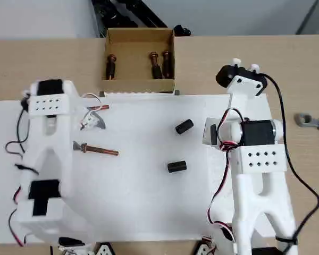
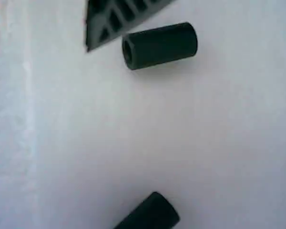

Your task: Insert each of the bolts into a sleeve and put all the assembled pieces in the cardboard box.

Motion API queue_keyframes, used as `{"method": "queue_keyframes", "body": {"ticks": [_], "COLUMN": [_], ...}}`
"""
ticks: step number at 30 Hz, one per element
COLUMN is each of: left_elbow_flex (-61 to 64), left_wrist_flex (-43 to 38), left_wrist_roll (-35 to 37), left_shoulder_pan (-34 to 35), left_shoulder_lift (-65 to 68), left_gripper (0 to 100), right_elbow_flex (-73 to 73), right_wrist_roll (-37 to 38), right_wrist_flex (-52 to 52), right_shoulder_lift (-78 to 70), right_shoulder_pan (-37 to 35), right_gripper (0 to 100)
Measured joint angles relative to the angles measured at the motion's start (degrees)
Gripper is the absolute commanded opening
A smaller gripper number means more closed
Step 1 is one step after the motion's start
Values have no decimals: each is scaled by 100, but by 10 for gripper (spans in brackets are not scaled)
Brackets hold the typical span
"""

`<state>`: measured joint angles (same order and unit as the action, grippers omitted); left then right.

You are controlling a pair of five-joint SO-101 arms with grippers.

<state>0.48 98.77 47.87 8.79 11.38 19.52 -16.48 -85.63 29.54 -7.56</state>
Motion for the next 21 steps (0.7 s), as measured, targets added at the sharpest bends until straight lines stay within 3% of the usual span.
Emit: {"method": "queue_keyframes", "body": {"ticks": [6,13,21], "left_elbow_flex": [0,-141,-308], "left_wrist_flex": [0,18,0], "left_wrist_roll": [18,18,-176], "left_shoulder_pan": [9,18,-9], "left_shoulder_lift": [1213,1442,1459], "left_gripper": [294,288,59], "right_elbow_flex": [0,0,0], "right_wrist_roll": [0,0,0], "right_wrist_flex": [0,0,0], "right_shoulder_lift": [0,0,0], "right_shoulder_pan": [0,0,0], "right_gripper": [154,154,154]}}
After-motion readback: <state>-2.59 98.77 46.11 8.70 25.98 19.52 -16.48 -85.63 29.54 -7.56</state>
